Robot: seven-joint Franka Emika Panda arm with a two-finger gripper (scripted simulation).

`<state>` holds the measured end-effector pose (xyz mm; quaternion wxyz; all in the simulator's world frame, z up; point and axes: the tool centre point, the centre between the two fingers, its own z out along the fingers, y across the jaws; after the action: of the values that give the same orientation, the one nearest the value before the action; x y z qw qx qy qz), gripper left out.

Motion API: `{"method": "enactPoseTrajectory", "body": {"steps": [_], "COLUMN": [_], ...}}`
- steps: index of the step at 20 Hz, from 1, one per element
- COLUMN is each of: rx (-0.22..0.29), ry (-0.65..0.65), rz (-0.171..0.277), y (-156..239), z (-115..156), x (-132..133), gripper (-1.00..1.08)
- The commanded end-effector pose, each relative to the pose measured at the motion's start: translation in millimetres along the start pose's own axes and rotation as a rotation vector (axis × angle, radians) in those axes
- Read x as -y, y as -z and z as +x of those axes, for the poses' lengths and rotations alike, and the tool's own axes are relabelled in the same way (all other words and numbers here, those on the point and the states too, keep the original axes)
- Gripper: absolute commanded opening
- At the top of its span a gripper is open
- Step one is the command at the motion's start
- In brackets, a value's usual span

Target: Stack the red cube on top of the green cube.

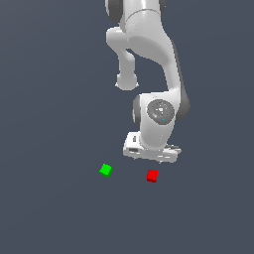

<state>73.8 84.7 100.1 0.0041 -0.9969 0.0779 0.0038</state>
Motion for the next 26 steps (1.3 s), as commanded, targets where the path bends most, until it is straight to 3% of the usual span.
{"method": "enactPoseTrajectory", "body": {"steps": [1,12,26], "rx": [-0.003,-0.008,-0.008], "ry": [-0.022,-0.07,-0.076], "rz": [-0.002,-0.007,-0.007], "y": [-9,-27,-48], "z": [10,33,36], "x": [10,30,32], "gripper": [1.0,1.0,1.0]}}
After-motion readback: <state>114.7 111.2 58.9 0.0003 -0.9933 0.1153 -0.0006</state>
